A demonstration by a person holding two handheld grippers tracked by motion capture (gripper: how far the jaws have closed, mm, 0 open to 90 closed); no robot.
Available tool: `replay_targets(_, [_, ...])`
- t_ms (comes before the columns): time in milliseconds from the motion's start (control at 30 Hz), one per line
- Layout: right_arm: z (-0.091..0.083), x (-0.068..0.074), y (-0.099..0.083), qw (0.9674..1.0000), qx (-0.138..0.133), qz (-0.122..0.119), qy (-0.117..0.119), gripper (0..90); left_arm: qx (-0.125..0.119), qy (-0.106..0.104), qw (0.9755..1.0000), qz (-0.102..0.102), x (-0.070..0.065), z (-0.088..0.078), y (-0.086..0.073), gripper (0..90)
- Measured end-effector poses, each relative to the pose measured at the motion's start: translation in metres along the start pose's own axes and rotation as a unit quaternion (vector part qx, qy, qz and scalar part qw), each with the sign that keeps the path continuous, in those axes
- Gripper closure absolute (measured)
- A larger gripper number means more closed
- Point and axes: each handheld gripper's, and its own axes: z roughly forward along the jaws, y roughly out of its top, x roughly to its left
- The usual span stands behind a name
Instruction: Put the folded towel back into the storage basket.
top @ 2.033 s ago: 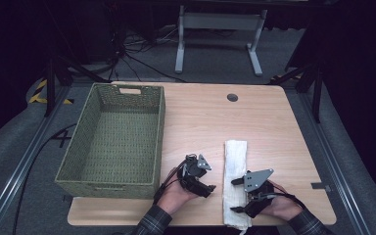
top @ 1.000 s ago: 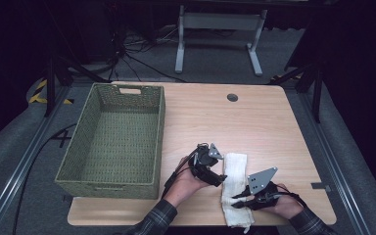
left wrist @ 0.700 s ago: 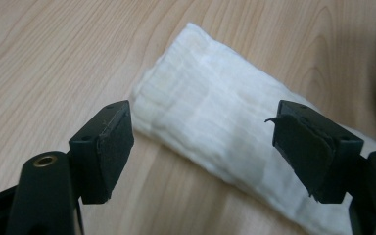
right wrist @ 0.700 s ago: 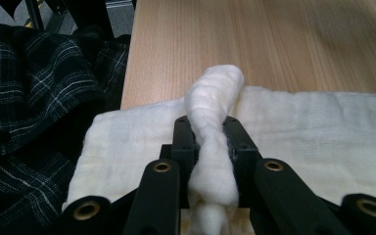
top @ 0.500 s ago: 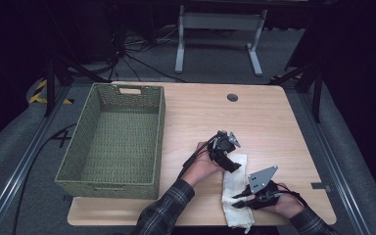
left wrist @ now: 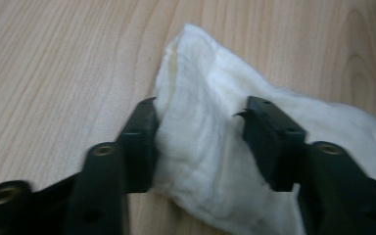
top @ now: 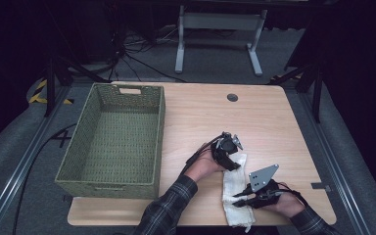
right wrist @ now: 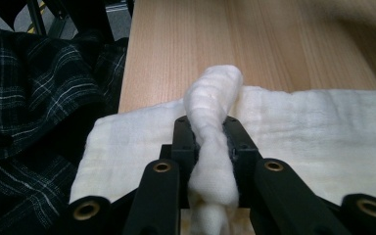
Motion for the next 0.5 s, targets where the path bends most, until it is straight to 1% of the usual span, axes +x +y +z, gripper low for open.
replay_targets(33, [0.000, -0.001, 0.000, 1.0000, -0.002, 0.001, 0.000, 79.2, -0.001, -0.007, 1.0000, 0.002, 0.000, 0.000, 0.000, 58.0])
replay_targets(67, [0.000, -0.002, 0.000, 1.0000, -0.001, 0.006, -0.001, 79.1, -0.002, -0.013, 0.9999, 0.004, 0.000, 0.000, 0.000, 69.5])
replay_targets(100, [0.000, -0.002, 0.000, 1.0000, -0.001, 0.006, -0.001, 79.1, -0.004, -0.021, 0.9997, 0.006, 0.000, 0.000, 0.000, 69.5])
replay_targets(133, [0.000, -0.003, 0.000, 1.0000, -0.002, 0.008, -0.001, 79.1, -0.005, -0.026, 0.9996, 0.008, 0.000, 0.000, 0.000, 73.6])
replay_targets(167, [0.000, -0.004, 0.000, 0.9999, -0.001, 0.014, -0.001, 79.1, -0.001, -0.022, 0.9997, 0.013, 0.000, -0.001, 0.000, 77.0])
replay_targets(233, [0.000, -0.006, 0.001, 0.9998, -0.003, 0.022, -0.002, 79.2, 0.007, -0.008, 0.9999, 0.012, -0.001, -0.003, 0.002, 79.4])
replay_targets(267, [-0.001, -0.007, 0.001, 0.9996, -0.005, 0.027, -0.004, 79.2, 0.005, -0.004, 0.9999, 0.010, -0.002, -0.005, 0.002, 79.9])
replay_targets(333, [-0.002, -0.009, 0.004, 0.9994, -0.008, 0.034, -0.005, 79.2, -0.007, -0.003, 1.0000, 0.003, -0.002, -0.011, 0.002, 80.2])
replay_targets(500, [-0.007, -0.013, 0.013, 0.9988, -0.019, 0.045, -0.009, 79.2, -0.022, 0.004, 0.9997, 0.007, -0.003, -0.031, 0.006, 80.2])
